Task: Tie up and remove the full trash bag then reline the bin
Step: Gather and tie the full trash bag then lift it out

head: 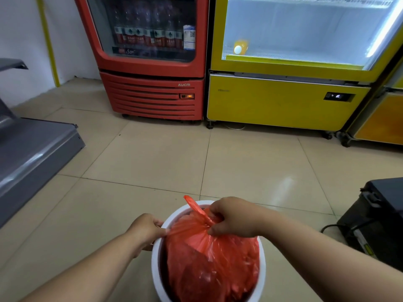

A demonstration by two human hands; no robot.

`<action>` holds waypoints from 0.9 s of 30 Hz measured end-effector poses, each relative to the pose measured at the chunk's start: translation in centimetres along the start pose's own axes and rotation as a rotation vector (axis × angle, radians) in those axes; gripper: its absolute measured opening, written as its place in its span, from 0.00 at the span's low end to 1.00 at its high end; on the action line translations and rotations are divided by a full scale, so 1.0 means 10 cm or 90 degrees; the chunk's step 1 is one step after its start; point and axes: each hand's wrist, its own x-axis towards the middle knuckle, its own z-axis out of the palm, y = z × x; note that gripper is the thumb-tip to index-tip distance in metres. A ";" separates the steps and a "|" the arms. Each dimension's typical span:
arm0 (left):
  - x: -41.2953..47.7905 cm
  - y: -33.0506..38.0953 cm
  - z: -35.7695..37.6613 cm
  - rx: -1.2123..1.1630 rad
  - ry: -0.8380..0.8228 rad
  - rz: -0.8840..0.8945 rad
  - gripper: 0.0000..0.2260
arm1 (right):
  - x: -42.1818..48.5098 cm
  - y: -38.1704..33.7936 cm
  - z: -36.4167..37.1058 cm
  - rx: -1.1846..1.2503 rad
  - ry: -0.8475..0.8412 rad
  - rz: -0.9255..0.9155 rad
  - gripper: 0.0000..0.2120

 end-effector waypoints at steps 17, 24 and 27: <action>-1.35 2.15 -0.80 0.224 0.081 0.114 0.10 | -1.63 -0.74 -2.36 0.055 0.058 0.102 0.14; -2.63 3.89 -0.69 0.397 0.056 0.332 0.13 | -3.12 -1.20 -3.32 0.102 0.184 0.303 0.16; -3.16 4.46 -0.43 0.458 0.016 0.438 0.15 | -3.71 -1.40 -3.45 0.112 0.251 0.403 0.08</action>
